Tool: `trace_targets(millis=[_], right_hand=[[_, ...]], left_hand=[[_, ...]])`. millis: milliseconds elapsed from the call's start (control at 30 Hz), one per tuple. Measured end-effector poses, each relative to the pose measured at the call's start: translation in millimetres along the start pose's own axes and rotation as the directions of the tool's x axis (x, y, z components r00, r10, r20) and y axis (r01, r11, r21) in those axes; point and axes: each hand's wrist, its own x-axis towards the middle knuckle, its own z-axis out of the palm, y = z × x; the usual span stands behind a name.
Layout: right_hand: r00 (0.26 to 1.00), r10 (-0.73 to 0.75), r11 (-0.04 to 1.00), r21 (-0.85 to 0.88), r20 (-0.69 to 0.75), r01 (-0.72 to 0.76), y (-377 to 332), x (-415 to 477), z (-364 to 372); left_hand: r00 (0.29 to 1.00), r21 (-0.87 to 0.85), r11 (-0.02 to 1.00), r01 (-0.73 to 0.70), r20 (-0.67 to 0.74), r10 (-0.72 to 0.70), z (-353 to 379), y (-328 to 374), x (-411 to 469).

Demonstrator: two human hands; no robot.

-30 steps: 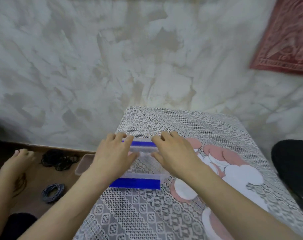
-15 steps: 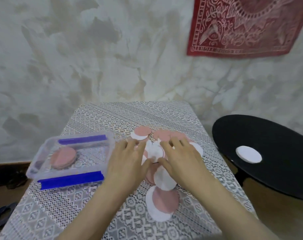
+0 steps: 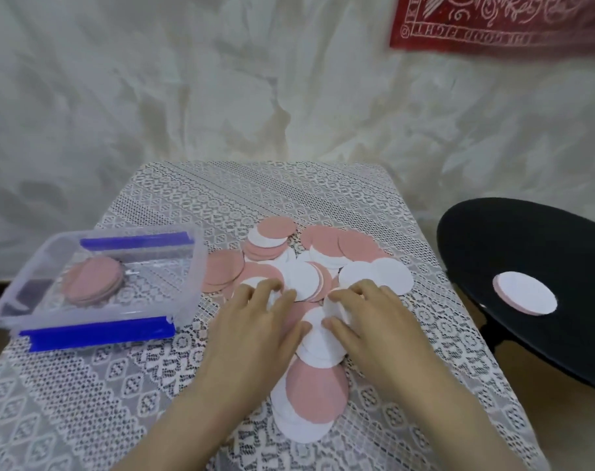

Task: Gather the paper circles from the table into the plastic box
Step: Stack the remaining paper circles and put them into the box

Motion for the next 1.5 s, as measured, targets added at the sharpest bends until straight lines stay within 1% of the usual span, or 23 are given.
trace_targets(millis=[100,200,300,367,433,600,700,833,1000,1067,1133,1200,1333,1433,1500], right_hand=[[1.000,0.015,0.997,0.077,0.014,-0.016,9,-4,-7],[0.997,0.067,0.988,0.140,-0.025,-0.063,20,-14,-17],[0.989,0.143,0.985,0.102,-0.023,-0.140,31,-22,-21],[0.981,0.190,0.980,0.054,0.032,-0.192,33,-26,-21],[0.975,0.212,0.975,0.057,0.074,-0.216,28,-28,-20],[0.980,0.189,0.976,0.096,0.058,-0.194,3,-26,-9],[0.983,0.168,0.976,0.129,0.077,-0.177,-7,-18,-3],[0.983,0.148,0.972,0.167,0.107,-0.164,-14,-7,-1],[0.978,0.168,0.967,0.174,0.123,-0.188,-11,8,-7],[0.976,0.178,0.956,0.214,0.123,-0.201,-4,12,-9],[0.973,0.189,0.930,0.293,0.135,-0.221,5,13,-10],[0.975,0.184,0.908,0.359,0.123,-0.217,12,12,-10],[0.981,0.185,0.891,0.411,0.061,-0.193,20,9,-10],[0.979,0.201,0.867,0.472,-0.034,-0.162,21,5,-11],[0.971,0.226,0.828,0.540,-0.073,-0.152,21,2,-12]], left_hand=[[1.000,-0.014,1.000,-0.012,0.016,0.013,-3,-6,-4],[1.000,-0.014,1.000,-0.004,0.024,0.005,-8,-7,-11],[0.999,-0.016,1.000,-0.015,0.036,0.015,-11,-7,-20],[0.999,-0.002,1.000,-0.024,0.046,0.024,-14,-7,-26],[0.998,-0.011,1.000,-0.026,0.053,0.026,-19,-5,-31],[0.998,-0.079,0.997,-0.022,0.055,0.027,-25,-6,-35],[0.997,-0.119,0.993,-0.007,0.069,0.015,-23,-10,-36],[0.996,-0.147,0.989,-0.025,0.077,0.037,-19,-7,-34],[0.995,-0.185,0.982,-0.043,0.083,0.059,-16,-5,-25],[0.995,-0.194,0.980,-0.047,0.074,0.062,-13,-5,-22],[0.996,-0.209,0.977,-0.049,0.064,0.063,-10,-4,-19],[0.997,-0.220,0.974,-0.052,0.046,0.064,-6,-2,-17],[0.998,-0.247,0.968,-0.043,0.040,0.054,-6,-1,-16],[0.998,-0.321,0.947,-0.008,0.054,0.027,-12,-2,-19],[0.999,-0.345,0.939,0.003,0.044,0.012,-17,-4,-24]])
